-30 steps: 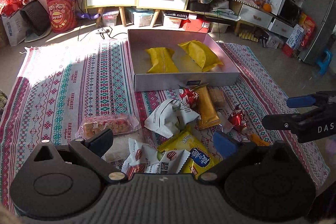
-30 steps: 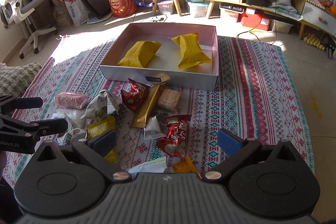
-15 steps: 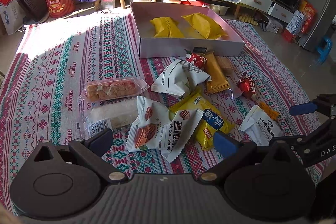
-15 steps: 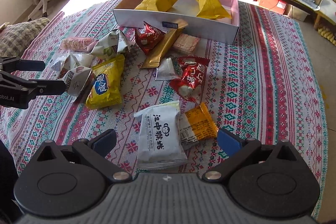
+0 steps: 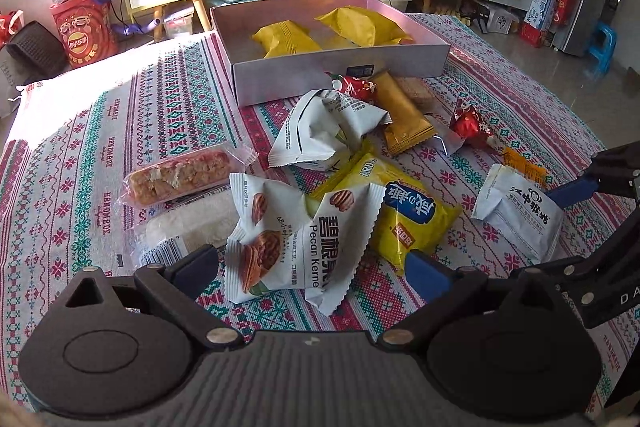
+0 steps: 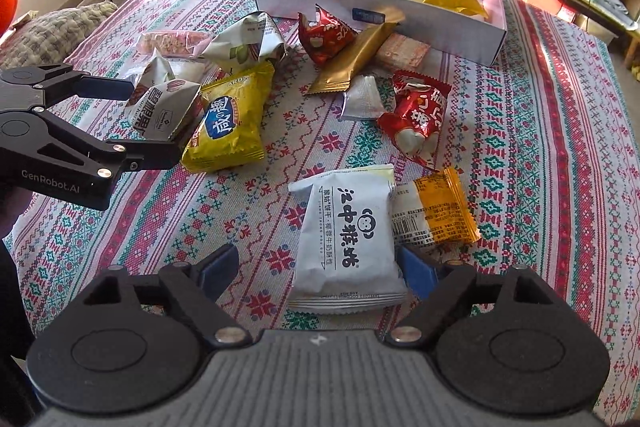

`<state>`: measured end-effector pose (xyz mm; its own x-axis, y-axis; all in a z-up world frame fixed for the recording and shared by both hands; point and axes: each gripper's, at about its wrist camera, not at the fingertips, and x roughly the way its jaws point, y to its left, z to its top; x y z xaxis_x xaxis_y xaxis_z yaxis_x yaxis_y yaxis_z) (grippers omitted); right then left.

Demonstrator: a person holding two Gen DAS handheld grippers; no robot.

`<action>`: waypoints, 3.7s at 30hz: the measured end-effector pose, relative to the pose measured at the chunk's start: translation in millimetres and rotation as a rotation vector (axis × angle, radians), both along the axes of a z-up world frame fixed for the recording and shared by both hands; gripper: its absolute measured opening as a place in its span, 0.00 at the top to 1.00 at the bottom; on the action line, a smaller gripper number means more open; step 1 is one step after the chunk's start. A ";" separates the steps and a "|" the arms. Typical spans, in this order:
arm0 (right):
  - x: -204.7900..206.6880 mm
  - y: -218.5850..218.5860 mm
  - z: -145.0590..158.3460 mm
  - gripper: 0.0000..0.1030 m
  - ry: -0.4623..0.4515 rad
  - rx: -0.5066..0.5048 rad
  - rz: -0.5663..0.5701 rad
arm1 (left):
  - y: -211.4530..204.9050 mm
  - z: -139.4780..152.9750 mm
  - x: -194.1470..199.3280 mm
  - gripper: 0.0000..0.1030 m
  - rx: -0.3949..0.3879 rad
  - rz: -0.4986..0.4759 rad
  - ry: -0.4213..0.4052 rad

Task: Organize snacks
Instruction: 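Grasp the white black-printed bag with the right tool while the left tool grasps the white pecan bag, then carry both held white bags over the pink box with both tools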

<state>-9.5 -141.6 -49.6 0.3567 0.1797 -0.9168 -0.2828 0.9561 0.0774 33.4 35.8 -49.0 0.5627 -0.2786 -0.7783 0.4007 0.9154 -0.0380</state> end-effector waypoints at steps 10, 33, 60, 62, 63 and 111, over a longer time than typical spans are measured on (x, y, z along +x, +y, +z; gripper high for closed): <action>-6.8 4.4 -2.4 0.27 -0.055 -0.034 0.008 | 4.3 -4.4 6.1 0.09 -0.017 -0.004 -0.021; -0.8 7.9 5.8 0.58 -0.066 -0.042 0.010 | 3.0 9.6 6.4 0.37 0.006 0.041 0.012; 41.6 -10.7 62.9 0.58 -0.211 0.085 -0.095 | -7.5 65.4 26.8 0.38 -0.079 0.064 -0.025; 48.1 -13.2 64.9 0.58 -0.218 0.091 -0.110 | -9.2 68.7 32.3 0.38 -0.087 0.071 -0.034; 51.0 -14.2 65.8 0.58 -0.223 0.093 -0.116 | -10.2 70.2 35.3 0.38 -0.091 0.075 -0.036; 172.6 -40.7 35.2 0.57 -0.205 0.265 -0.343 | -38.3 37.6 174.5 0.36 -0.203 0.304 -0.128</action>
<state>163.1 -182.3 -14.4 0.6052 0.2376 -0.7598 0.0109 0.9518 0.3064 207.9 -2.6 -11.4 0.7323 -0.2250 -0.6427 0.1253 0.9722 -0.1976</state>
